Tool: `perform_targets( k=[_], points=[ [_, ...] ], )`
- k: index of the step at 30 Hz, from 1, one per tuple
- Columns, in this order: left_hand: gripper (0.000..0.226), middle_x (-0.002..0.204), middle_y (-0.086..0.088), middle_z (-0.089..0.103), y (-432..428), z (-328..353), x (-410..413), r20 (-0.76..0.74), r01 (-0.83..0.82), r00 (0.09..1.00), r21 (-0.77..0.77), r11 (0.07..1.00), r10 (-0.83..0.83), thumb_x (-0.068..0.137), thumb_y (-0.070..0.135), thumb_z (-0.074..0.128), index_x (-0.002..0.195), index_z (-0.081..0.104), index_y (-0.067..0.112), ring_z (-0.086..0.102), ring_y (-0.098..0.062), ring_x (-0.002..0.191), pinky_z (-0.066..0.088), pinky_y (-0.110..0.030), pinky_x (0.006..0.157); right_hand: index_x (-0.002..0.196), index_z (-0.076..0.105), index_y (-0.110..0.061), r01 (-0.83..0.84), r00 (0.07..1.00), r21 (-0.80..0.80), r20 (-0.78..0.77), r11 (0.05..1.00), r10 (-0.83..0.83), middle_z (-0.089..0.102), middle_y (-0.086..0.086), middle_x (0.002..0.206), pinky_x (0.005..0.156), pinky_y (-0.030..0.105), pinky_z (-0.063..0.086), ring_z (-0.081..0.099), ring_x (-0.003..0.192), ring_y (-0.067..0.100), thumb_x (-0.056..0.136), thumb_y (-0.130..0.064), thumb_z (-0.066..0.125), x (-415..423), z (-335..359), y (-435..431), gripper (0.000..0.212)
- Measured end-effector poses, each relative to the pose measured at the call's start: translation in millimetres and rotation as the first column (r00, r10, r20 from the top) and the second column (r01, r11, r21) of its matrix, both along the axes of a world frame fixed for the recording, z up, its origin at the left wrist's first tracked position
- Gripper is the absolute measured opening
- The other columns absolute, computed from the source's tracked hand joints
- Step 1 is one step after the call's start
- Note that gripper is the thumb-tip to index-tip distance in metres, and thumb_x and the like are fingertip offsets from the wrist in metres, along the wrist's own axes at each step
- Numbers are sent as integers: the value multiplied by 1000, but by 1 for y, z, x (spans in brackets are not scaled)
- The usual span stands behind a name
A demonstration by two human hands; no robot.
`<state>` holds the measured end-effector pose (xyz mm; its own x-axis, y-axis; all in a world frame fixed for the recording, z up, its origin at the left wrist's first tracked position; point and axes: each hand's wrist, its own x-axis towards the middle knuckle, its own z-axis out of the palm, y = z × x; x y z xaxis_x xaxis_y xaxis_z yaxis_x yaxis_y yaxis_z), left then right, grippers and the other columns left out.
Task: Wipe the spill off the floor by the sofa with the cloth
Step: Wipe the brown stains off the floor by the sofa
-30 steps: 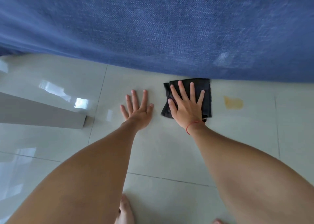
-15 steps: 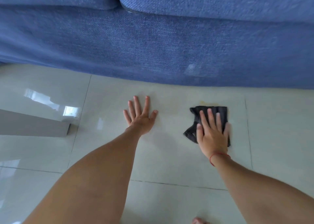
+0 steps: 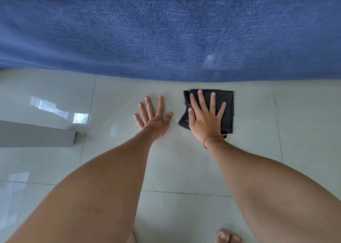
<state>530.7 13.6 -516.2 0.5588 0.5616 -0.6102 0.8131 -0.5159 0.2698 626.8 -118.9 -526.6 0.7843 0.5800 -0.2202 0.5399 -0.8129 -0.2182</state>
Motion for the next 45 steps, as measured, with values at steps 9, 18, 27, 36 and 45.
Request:
perform_targets(
  k=[9, 18, 27, 36, 45],
  points=[
    [65, 151, 3, -37, 1, 8, 0, -4, -9, 1000, -12, 1000, 9, 91, 62, 19, 141, -20, 50, -35, -22, 137, -19, -49, 110, 147, 35, -30, 54, 999, -8, 2, 998, -54, 29, -8, 158, 119, 52, 14, 22, 148, 24, 96, -42, 20, -8, 7, -94, 55],
    [64, 150, 3, -39, 1, 0, 0, 5, -4, 1000, 6, 1000, 4, 91, 61, 18, 140, -22, 50, -38, -22, 136, -22, -49, 108, 151, 19, -35, 409, 913, -2, 0, 913, -409, 8, -7, 163, 117, 62, -3, -1, 150, 32, 100, -43, 21, 59, -1, -51, 52],
    [57, 156, 5, -27, 8, 8, -2, 62, -68, 995, -82, 994, 73, 95, 38, 18, 144, -10, 48, -27, -17, 141, -18, -45, 113, 150, 25, -35, -104, 995, 27, -5, 994, 104, 20, -9, 161, 116, 61, 1, 9, 150, 31, 100, -41, 27, -23, 1, 20, 50],
    [61, 156, -1, -26, 52, 7, -66, 59, -146, 989, 250, 957, 136, 93, 56, 17, 146, -10, 45, -23, -21, 143, -14, -51, 113, 147, 35, -29, -122, 992, 4, 44, 993, 122, 31, -7, 158, 119, 48, 17, 23, 148, 25, 97, -43, 24, -21, 3, -58, 53],
    [64, 155, 1, -29, 62, -10, -84, 56, -181, 983, 186, 966, 174, 89, 66, 14, 143, -15, 49, -26, -21, 142, -16, -55, 110, 151, 18, -35, 125, 992, 18, -10, 992, -125, 9, -8, 163, 116, 63, -2, 1, 151, 30, 101, -42, 22, -11, -4, 26, 51]
  ],
)
